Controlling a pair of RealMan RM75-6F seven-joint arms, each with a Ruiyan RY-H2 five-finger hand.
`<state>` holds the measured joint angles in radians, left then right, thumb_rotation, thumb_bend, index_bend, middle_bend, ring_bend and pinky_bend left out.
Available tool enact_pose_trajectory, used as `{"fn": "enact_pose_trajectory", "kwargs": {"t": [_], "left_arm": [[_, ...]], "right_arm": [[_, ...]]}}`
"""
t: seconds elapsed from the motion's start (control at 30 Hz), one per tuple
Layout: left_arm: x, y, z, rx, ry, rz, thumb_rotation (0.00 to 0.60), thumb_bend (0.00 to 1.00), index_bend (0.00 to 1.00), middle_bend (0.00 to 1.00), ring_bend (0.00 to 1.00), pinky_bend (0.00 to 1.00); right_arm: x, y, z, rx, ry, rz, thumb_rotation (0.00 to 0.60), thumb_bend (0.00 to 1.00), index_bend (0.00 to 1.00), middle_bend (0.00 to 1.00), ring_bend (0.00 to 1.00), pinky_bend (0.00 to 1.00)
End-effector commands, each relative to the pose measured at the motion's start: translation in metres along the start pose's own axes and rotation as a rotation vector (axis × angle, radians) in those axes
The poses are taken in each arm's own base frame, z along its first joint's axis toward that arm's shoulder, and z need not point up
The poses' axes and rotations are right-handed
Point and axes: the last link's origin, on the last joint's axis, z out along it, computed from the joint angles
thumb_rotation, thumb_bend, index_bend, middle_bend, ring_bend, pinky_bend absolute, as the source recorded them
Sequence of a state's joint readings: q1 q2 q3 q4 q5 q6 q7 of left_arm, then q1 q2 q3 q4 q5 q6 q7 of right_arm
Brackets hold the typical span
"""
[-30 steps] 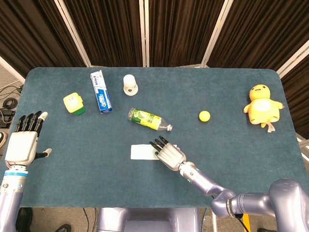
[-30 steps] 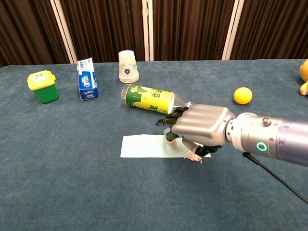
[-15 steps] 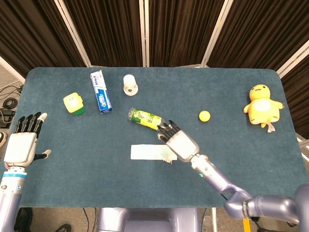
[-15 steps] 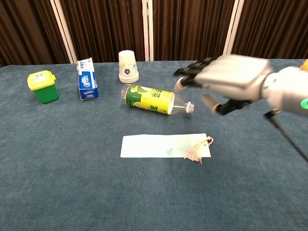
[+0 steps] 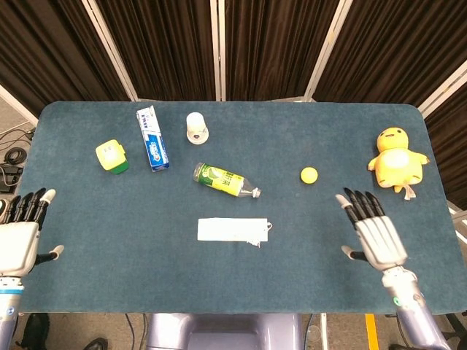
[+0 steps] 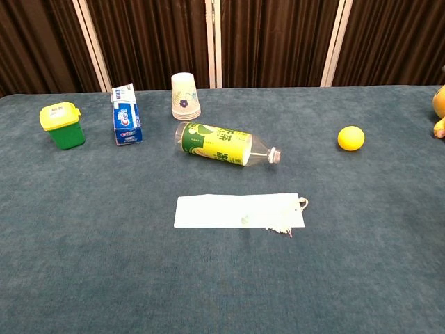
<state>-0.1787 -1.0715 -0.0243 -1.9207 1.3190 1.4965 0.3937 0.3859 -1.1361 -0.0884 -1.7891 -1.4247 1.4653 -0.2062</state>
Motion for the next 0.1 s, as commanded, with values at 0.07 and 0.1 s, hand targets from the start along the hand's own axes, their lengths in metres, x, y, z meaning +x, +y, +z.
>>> {"fn": "enact_pose_trajectory", "kwargs": {"t": [0.07, 0.1], "left_arm": [[-0.0008, -0.0031, -0.0097, 0.001, 0.001, -0.007, 0.6, 0.0, 0.0, 0.0, 0.0, 0.0], [-0.001, -0.0033, -0.0102, 0.0, 0.001, -0.007, 0.6, 0.0, 0.0, 0.0, 0.0, 0.0]], "right_arm": [[-0.002, 0.0148, -0.036, -0.051, 0.005, 0.044, 0.6, 0.0, 0.0, 0.0, 0.0, 0.0], [-0.0024, 0.0156, -0.0376, -0.052, 0.007, 0.043, 0.6, 0.0, 0.0, 0.0, 0.0, 0.0]]}}
